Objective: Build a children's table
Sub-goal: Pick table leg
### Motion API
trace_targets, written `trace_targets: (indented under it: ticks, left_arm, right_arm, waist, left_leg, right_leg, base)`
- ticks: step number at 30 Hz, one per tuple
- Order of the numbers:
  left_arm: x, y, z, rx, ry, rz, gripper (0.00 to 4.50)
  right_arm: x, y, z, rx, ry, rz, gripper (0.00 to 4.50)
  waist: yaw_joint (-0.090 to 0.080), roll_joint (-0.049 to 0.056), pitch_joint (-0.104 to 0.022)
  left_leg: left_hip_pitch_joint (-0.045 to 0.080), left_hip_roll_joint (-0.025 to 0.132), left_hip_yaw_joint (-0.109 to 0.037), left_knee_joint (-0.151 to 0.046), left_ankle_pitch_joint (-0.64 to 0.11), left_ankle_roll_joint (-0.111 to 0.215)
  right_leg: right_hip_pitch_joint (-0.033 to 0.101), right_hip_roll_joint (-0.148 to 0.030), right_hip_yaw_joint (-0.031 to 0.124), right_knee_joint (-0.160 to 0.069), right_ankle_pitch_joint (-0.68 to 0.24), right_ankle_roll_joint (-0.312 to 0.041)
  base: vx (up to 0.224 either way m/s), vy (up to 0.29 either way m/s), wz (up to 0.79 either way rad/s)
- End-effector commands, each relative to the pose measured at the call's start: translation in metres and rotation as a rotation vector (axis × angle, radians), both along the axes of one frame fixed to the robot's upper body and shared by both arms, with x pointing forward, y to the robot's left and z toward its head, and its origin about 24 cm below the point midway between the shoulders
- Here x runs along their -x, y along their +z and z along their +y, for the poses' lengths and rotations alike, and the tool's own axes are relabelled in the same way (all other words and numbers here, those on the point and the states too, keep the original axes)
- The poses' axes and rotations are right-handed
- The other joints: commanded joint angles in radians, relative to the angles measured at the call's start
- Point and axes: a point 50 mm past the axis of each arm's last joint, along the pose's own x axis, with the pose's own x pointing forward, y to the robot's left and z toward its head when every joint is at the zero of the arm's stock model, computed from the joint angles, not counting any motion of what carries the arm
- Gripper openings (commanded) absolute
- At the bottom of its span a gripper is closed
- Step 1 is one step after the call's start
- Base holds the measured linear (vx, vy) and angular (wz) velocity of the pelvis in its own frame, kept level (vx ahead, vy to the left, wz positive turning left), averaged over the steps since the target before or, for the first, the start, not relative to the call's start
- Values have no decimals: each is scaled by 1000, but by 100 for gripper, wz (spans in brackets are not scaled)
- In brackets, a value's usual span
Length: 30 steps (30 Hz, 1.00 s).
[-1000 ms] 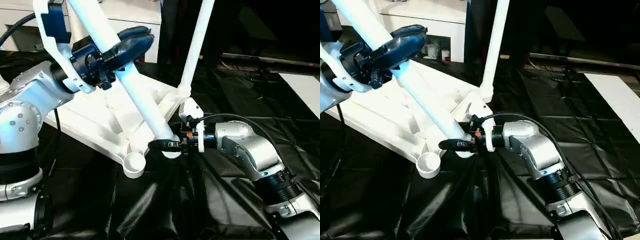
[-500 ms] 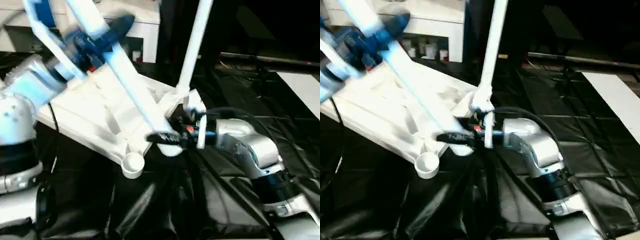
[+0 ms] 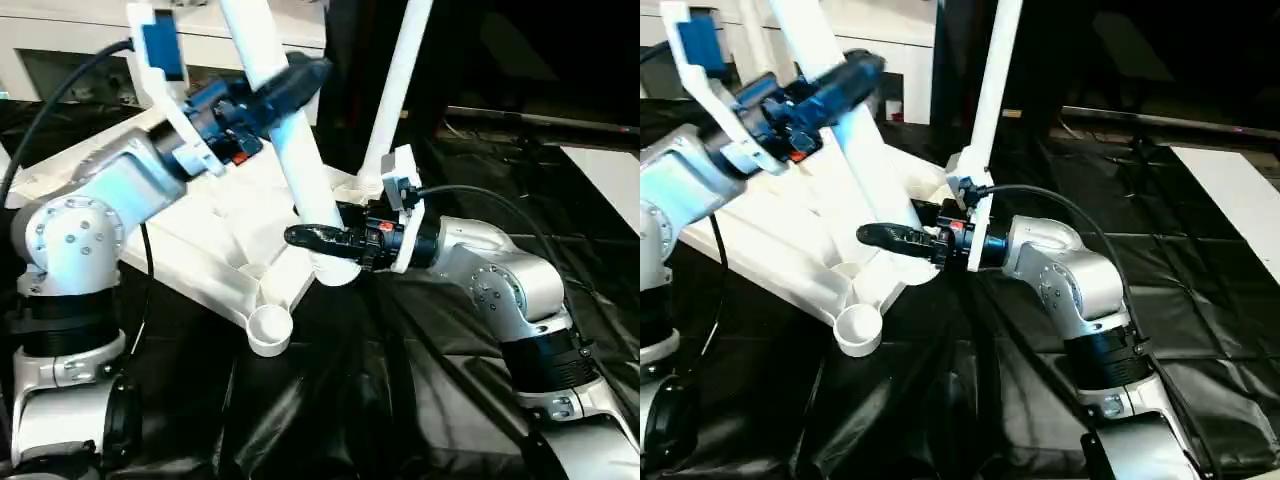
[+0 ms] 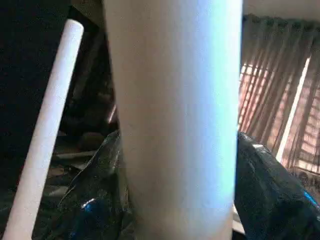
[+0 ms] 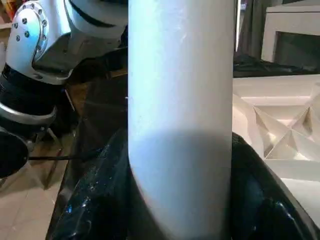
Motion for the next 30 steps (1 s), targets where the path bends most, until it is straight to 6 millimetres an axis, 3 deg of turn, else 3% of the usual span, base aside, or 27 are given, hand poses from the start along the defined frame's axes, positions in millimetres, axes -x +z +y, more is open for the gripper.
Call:
trace_targets:
  ticks: [1,9,21,22,24,26,30]
  left_arm:
    - [3,0,-5,-22,-21,0,263]
    - [3,-2,-8,-1,-23,23,192]
    - [6,-16,-8,-126,-28,-33,183]
    - [7,-16,-9,-145,-43,-45,183]
    - [10,-17,-8,-187,-81,-74,183]
    - [12,-18,-7,-221,-114,-103,183]
    - [11,-16,-5,-275,-163,-127,183]
  right_arm:
    - [0,14,-1,-30,3,-48,192]
    - [1,15,-1,-30,-1,-47,192]
    - [0,9,5,0,-19,-43,192]
    - [0,9,6,4,-20,-38,227]
    - [0,7,8,8,-17,-25,227]
    - [-1,8,8,11,-15,-22,270]
    - [-4,6,7,52,-10,-7,278]
  waist:
    - [2,25,-70]
    - [3,25,-71]
    - [2,28,-70]
    - [1,27,-69]
    - [1,28,-69]
    - [-1,30,-68]
    - [-1,36,-68]
  left_leg:
    - [10,54,-22,-83,-142,-49]
    - [8,52,-22,-82,-143,-48]
    - [11,54,-23,-85,-146,-51]
    - [11,53,-23,-87,-152,-52]
    - [12,55,-25,-88,-154,-54]
    - [13,55,-24,-89,-157,-58]
    - [15,54,-23,-90,-175,-66]
  right_leg:
    - [60,-89,60,-79,-220,-146]
    - [61,-88,60,-80,-218,-142]
    - [57,-89,60,-82,-225,-134]
    - [57,-88,60,-82,-231,-133]
    - [57,-90,61,-82,-237,-131]
    - [55,-89,61,-80,-227,-135]
    - [55,-88,62,-79,-237,-136]
  base:
    - [0,0,0]
    - [0,0,0]
    - [0,0,0]
    - [0,0,0]
    - [0,0,0]
    - [0,0,0]
    - [0,0,0]
